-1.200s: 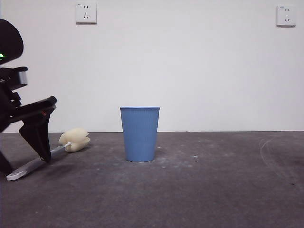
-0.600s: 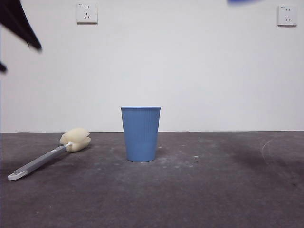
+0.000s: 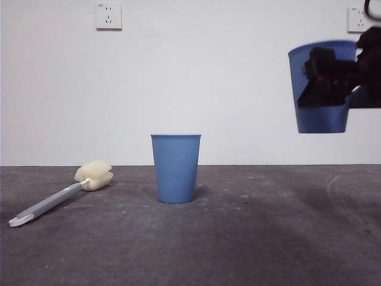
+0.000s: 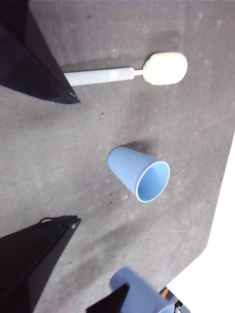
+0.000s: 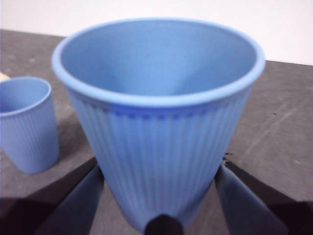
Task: Pick up the cup brush,pick up the cup,insert the brush into the cup,clean the cup,put the cup brush back,put the cup back to the fixed position on the table
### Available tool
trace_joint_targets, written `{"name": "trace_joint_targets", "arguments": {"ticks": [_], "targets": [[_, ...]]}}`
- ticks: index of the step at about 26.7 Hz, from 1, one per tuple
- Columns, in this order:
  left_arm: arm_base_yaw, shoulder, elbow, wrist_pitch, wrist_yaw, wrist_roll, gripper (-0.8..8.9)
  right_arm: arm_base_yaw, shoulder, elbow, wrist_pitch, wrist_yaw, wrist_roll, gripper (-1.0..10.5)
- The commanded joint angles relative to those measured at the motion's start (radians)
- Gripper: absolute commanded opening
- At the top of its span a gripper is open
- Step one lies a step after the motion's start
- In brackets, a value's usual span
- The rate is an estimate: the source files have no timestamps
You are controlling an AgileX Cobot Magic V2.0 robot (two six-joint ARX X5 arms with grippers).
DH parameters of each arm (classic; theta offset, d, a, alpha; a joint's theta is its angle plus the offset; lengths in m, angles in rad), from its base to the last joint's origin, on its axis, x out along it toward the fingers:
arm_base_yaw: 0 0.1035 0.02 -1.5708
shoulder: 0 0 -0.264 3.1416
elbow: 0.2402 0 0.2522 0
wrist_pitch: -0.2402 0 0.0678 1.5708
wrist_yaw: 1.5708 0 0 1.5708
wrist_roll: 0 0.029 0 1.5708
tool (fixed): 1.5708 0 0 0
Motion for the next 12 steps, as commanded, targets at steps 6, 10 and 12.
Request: {"name": "trace_joint_targets", "arguments": {"ticks": [6, 10, 12], "targets": [[0.002, 0.005, -0.008, 0.008, 0.012, 0.016, 3.81, -0.109, 0.354, -0.006, 0.330, -0.130, 0.014, -0.2], [0.002, 0.005, -0.008, 0.010, 0.012, 0.017, 3.81, -0.124, 0.482, 0.033, 0.402, -0.182, 0.014, -0.2], [0.002, 0.005, -0.008, 0.014, 0.012, 0.016, 3.81, -0.124, 0.546, 0.072, 0.407, -0.201, 0.007, -0.2]]}}
